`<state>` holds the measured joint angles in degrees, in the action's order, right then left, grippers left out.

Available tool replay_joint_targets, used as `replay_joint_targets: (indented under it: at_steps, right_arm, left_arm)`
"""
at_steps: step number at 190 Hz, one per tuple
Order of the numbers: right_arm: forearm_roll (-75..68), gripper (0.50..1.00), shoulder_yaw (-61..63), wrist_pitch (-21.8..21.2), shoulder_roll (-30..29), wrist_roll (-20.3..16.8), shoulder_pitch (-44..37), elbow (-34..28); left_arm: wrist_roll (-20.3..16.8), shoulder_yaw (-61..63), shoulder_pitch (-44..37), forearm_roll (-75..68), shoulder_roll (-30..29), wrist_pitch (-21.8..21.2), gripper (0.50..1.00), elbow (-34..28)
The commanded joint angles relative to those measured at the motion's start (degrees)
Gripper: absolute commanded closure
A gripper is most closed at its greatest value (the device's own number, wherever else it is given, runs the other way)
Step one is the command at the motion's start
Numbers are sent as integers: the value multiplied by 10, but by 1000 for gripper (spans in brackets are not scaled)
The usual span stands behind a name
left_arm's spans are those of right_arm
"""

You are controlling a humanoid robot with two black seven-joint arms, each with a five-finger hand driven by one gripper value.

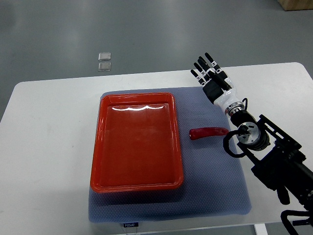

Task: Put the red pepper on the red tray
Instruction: 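Move the right hand over the red pepper beside the tray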

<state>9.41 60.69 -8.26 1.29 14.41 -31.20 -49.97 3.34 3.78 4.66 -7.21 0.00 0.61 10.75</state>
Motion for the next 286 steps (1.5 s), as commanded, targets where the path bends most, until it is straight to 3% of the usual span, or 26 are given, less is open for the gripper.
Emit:
replay_joint_targets:
  at_steps: [1,78,98,125,145,184,213,255,286]
  right_arm:
    - [0,585,-1,0,0,0,0,0]
    - [8,585,-15,-14,11,-7,-22,0]
    - [34,585,-78,-25,50,-13,-66,0]
    - [94,585,-273,-40,141,-44,-175,-4]
    - [120,585,-448,-75,209,-59,-287,-21]
    - [118,587,-705,-89,293,-105,-513,-159]
    - [120,587,-832,-76,299,-122,-610,-260]
    - [142,589,-858,14,285,-123,-579,-263]
    - [196,591,-860,53,288,-122,-541,-263]
  left_arm:
    - [-1,1,0,0,0,0,500,1]
    - [-1,0,0,0,0,0,500,-3]
    - [-1,0,0,0,0,0,500,-2]
    - [-1,2,0,0,0,0,500,1]
    - [0,3,0,0,0,0,500,2]
    - [0,3,1,-1,0,1,500,2]
    - [0,3,1,0,0,1,500,2]
    - [0,1,1,0,0,1,500,1]
    - [0,1,1,0,0,1,500,1]
